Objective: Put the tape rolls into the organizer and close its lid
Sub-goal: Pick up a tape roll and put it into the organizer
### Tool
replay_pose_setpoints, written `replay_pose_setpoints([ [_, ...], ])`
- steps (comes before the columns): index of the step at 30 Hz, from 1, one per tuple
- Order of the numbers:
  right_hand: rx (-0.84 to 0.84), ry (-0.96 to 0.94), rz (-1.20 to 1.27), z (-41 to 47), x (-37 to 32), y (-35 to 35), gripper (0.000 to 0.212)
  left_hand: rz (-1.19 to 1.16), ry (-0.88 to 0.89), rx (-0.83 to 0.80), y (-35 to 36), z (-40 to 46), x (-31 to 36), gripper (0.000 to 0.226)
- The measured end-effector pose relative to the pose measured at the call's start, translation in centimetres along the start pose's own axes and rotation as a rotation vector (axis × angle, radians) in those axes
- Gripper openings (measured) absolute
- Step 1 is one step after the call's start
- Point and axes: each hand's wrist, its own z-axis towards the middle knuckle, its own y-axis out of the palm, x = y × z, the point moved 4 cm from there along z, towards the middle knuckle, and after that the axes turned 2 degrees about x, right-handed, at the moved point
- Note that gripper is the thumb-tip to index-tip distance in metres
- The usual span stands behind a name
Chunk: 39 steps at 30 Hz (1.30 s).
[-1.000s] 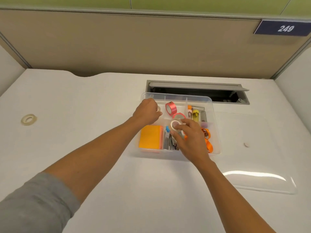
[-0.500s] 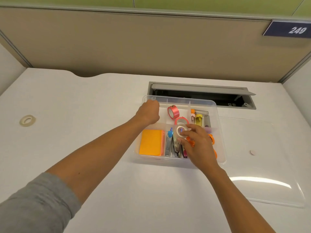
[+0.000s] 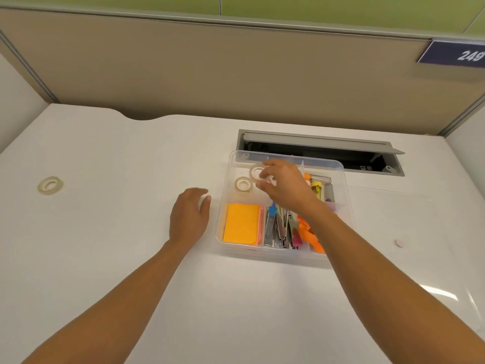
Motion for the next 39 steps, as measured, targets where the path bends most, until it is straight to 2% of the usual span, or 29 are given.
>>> replay_pose_setpoints([
  [3, -0.059, -0.038, -0.066, 2.0, -0.5, 0.8, 0.025, 0.205, 0.103, -0.114, 0.9, -2.3, -2.4, 0.038],
  [6, -0.162, -0.037, -0.107, 3.3, -0.6, 2.1, 0.023, 0.255, 0.155, -0.134, 1.3, -3.1, -2.9, 0.043],
  [9, -0.249, -0.057, -0.174, 4.2, -0.5, 3.7, 0.034, 0.251, 0.146, -0.112, 1.3, -3.1, -2.8, 0.045],
  [14, -0.272, -0.087, -0.206, 5.2, 0.0, 5.6, 0.056, 0.250, 0.154, -0.090, 1.2, -3.1, -2.9, 0.045],
  [22, -0.415, -0.161, -0.324, 6.5, 0.3, 7.0, 0.058, 0.264, 0.171, -0.093, 1.3, -3.1, -2.9, 0.045],
  [27, -0.460, -0.223, -0.357, 7.1, -0.2, 6.9, 0.041, 0.260, 0.178, -0.084, 1.4, -3.0, -3.0, 0.045],
  [33, -0.479, -0.204, -0.377, 7.2, 0.0, 6.8, 0.036, 0.258, 0.184, -0.064, 1.6, -3.0, -3.2, 0.043],
  [39, -0.518, -0.175, -0.429, 6.8, 0.2, 6.8, 0.052, 0.262, 0.196, -0.048, 1.5, -2.9, -3.1, 0.042],
])
